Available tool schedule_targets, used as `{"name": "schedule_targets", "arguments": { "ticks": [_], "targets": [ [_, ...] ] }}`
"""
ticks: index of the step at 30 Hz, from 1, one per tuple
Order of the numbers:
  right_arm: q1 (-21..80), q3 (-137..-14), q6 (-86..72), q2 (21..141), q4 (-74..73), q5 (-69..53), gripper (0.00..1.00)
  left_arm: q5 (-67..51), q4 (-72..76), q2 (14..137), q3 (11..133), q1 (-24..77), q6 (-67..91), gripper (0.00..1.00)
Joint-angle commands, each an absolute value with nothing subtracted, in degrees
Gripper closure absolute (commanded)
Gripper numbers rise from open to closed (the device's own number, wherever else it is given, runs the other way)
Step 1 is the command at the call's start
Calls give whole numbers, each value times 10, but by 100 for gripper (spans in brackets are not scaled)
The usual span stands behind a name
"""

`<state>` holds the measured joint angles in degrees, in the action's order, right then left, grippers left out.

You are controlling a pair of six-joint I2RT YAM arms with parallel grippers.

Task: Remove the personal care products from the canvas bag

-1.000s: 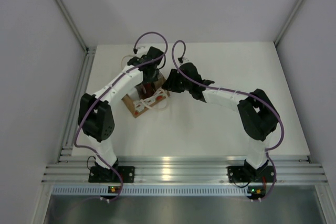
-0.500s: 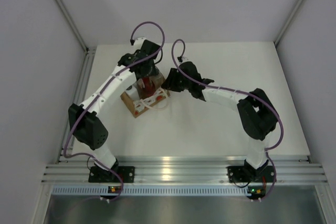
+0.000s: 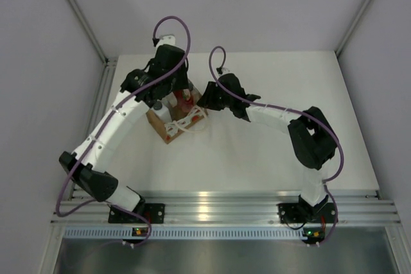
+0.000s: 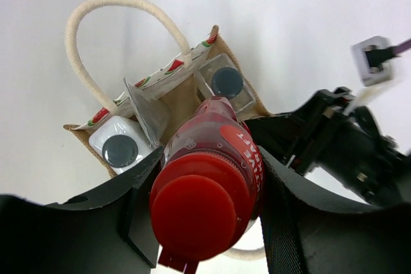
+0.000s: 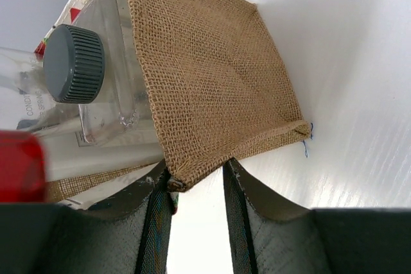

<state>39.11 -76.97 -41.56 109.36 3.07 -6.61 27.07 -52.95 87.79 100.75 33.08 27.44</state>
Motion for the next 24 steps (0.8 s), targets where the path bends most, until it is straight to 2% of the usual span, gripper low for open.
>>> {"name": "schedule_targets", "arguments": {
  "ticks": [1, 9, 12, 16, 24],
  "targets": [
    [386, -796, -405, 1102, 17, -61, 67, 256, -460, 803, 1050, 333, 257, 100],
    [385, -804, -402, 1100, 11, -60, 66, 93, -461, 723, 1017, 335, 208, 100],
    [385, -806, -400, 1100, 10, -59, 66, 81, -460, 702, 977, 348, 186, 100],
    [383, -806, -400, 1100, 7, -62, 67, 116, -454, 686, 922, 398, 184, 100],
    [381, -802, -394, 1099, 4, -69, 66, 253, -346, 643, 768, 590, 197, 100]
  ]
}}
